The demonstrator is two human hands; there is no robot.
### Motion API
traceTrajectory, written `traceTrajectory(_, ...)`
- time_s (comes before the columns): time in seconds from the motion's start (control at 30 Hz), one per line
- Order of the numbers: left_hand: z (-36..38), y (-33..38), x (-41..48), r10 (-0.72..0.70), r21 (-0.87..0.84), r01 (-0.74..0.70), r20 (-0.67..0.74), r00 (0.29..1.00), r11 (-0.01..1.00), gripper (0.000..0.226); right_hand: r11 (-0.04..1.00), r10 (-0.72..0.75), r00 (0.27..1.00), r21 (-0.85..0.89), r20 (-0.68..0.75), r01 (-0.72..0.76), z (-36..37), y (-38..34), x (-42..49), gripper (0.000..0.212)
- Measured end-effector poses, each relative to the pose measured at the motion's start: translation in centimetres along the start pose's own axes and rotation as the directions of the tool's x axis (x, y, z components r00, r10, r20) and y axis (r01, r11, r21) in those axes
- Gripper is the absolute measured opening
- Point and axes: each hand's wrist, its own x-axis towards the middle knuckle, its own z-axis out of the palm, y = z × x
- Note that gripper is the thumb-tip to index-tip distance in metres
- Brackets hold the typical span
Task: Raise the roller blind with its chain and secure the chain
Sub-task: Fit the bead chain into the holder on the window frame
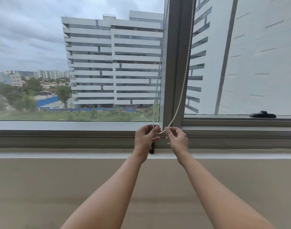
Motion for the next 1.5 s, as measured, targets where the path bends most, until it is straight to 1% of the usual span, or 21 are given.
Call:
traceTrajectory(0.1,0.1,-0.7,1.6,-0.014,0.015,0.014,0.009,1.000,1.000,0.008,0.988,0.097,0.995,0.119,0.001,-0.097,1.0,0.2,2.0,0.027)
traceTrajectory(0.17,0.2,-1.3,2.6,-0.004,0.036,0.003,0.036,0.999,0.999,0.013,0.971,0.141,0.989,0.190,0.033,-0.145,1.5,0.7,3.4,0.022)
traceTrajectory(0.23,0.2,-1.8,3.6,0.009,0.054,-0.014,0.081,0.997,0.998,0.014,0.950,0.167,0.983,0.253,0.077,-0.182,1.9,1.3,4.4,0.015)
traceTrajectory(0.33,0.3,-2.7,4.7,0.013,0.068,-0.021,0.116,0.993,0.997,0.008,0.927,0.187,0.973,0.304,0.134,-0.220,2.4,2.3,5.5,0.014)
traceTrajectory(0.43,0.4,-3.5,5.5,0.003,0.086,-0.014,0.129,0.992,0.996,0.011,0.900,0.194,0.961,0.352,0.198,-0.255,2.4,3.4,6.2,0.013)
traceTrajectory(0.53,0.4,-4.1,6.4,0.004,0.122,-0.019,0.122,0.992,0.992,0.015,0.832,0.192,0.943,0.465,0.271,-0.303,2.5,4.4,6.6,0.008)
traceTrajectory(0.63,0.4,-4.5,7.2,0.022,0.161,-0.040,0.116,0.993,0.986,0.016,0.713,0.193,0.920,0.596,0.340,-0.370,2.7,5.1,6.9,0.009)
traceTrajectory(0.73,0.2,-4.6,7.7,0.032,0.173,-0.054,0.126,0.992,0.983,0.014,0.620,0.219,0.898,0.657,0.381,-0.430,2.7,5.7,7.0,0.011)
traceTrajectory(0.8,0.0,-4.6,8.0,0.038,0.171,-0.061,0.135,0.990,0.983,0.013,0.597,0.237,0.888,0.662,0.395,-0.454,2.7,6.2,7.0,0.012)
traceTrajectory(0.87,-0.3,-4.6,8.4,0.035,0.177,-0.058,0.129,0.991,0.983,0.012,0.603,0.257,0.882,0.647,0.396,-0.466,3.0,6.6,7.1,0.012)
traceTrajectory(0.93,-0.7,-4.7,8.8,0.030,0.180,-0.053,0.126,0.992,0.982,0.011,0.654,0.261,0.888,0.608,0.378,-0.451,3.3,7.0,7.1,0.011)
traceTrajectory(1.03,-1.2,-4.8,9.1,0.029,0.180,-0.055,0.141,0.990,0.982,0.013,0.803,0.241,0.922,0.471,0.304,-0.365,4.0,7.7,7.1,0.011)
traceTrajectory(1.07,-1.2,-4.9,9.1,0.030,0.175,-0.056,0.147,0.989,0.983,0.014,0.872,0.222,0.939,0.378,0.264,-0.312,4.1,7.9,7.1,0.012)
traceTrajectory(1.1,-1.4,-4.9,9.0,0.031,0.166,-0.057,0.155,0.987,0.985,0.016,0.942,0.189,0.958,0.236,0.217,-0.239,4.2,8.2,7.1,0.014)
traceTrajectory(1.13,-1.6,-4.9,9.0,0.033,0.152,-0.058,0.162,0.986,0.987,0.018,0.987,0.138,0.974,0.055,0.177,-0.150,4.3,8.5,7.1,0.015)
traceTrajectory(1.17,-1.9,-4.9,9.0,0.037,0.133,-0.059,0.166,0.985,0.989,0.019,0.991,0.082,0.984,-0.118,0.157,-0.064,4.4,8.7,7.0,0.016)
traceTrajectory(1.2,-2.1,-4.9,9.0,0.041,0.112,-0.061,0.168,0.985,0.992,0.021,0.971,0.037,0.987,-0.240,0.154,0.001,4.5,9.0,6.9,0.016)
traceTrajectory(1.23,-2.3,-5.0,9.0,0.045,0.089,-0.060,0.166,0.985,0.994,0.023,0.949,0.008,0.987,-0.312,0.158,0.043,4.6,9.1,6.8,0.015)
traceTrajectory(1.33,-2.8,-5.1,9.0,0.038,0.009,-0.040,0.146,0.989,0.999,0.030,0.907,-0.004,0.986,-0.416,0.164,0.073,4.9,9.6,6.5,0.014)
traceTrajectory(1.4,-3.0,-5.3,9.0,0.020,-0.026,-0.017,0.127,0.992,1.000,0.035,0.889,0.029,0.987,-0.455,0.156,0.046,5.3,9.7,6.5,0.013)
traceTrajectory(1.5,-3.4,-5.6,9.0,-0.003,-0.017,0.005,0.097,0.995,1.000,0.037,0.865,0.106,0.986,-0.501,0.129,-0.027,6.2,9.9,6.3,0.020)
